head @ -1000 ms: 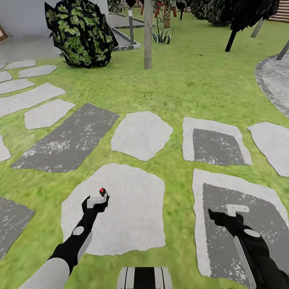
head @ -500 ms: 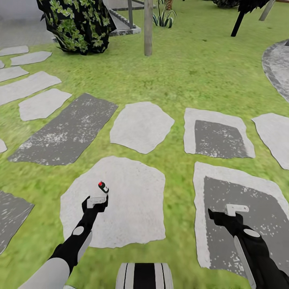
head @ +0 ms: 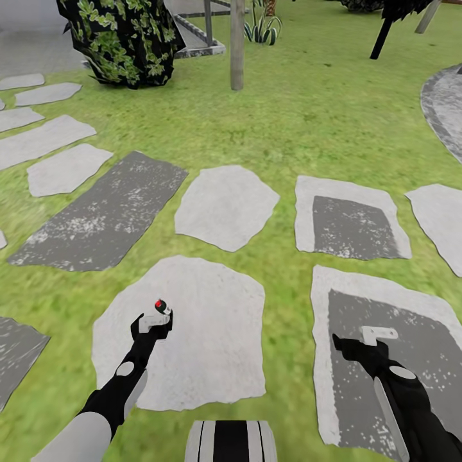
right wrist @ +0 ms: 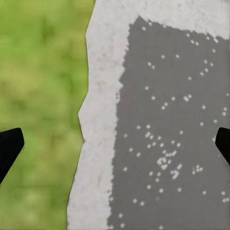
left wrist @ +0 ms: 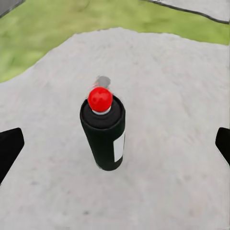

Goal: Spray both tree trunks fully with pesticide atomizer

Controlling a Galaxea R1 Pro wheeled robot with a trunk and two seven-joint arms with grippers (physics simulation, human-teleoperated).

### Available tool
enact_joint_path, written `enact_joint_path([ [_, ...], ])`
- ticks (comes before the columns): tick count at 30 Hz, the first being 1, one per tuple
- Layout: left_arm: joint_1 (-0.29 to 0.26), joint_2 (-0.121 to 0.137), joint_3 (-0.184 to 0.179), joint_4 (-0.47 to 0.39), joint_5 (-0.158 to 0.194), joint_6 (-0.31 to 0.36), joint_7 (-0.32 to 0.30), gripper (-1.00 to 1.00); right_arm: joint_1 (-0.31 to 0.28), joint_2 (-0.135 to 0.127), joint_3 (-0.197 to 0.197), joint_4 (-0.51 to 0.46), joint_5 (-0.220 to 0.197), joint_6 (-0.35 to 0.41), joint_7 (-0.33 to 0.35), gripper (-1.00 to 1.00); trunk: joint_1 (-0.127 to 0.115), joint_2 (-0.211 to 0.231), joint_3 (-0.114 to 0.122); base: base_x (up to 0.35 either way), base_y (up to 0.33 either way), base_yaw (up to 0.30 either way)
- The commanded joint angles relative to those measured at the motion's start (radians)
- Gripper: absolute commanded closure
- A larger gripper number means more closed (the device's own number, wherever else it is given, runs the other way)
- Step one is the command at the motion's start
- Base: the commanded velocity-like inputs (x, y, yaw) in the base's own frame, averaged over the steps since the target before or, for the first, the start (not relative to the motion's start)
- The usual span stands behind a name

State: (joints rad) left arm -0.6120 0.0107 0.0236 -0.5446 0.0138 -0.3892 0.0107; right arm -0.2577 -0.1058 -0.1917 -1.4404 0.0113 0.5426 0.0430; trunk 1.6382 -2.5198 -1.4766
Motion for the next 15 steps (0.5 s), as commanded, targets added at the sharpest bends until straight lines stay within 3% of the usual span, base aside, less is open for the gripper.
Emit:
enact_joint_path([
  [1,0.0,0.0,0.0,0.0,0.0,0.0,0.0,-1.0,0.0,0.0,0.0,0.0,0.0,0.0,0.0,-1.0,0.0,0.0,0.0,0.162,0.0,0.0],
  [11,0.0,0.0,0.001,0.0,0.0,0.0,0.0,-1.0,0.0,0.0,-0.001,0.0,0.0,0.0,0.0,-1.0,0.0,0.0,0.0,0.043,0.0,0.0],
  [15,0.0,0.0,0.001,-0.001,0.0,-0.001,0.0,-1.0,0.0,0.0,-0.002,0.0,0.001,0.0,0.0,-1.0,0.0,0.0,0.0,0.202,0.02,0.0],
])
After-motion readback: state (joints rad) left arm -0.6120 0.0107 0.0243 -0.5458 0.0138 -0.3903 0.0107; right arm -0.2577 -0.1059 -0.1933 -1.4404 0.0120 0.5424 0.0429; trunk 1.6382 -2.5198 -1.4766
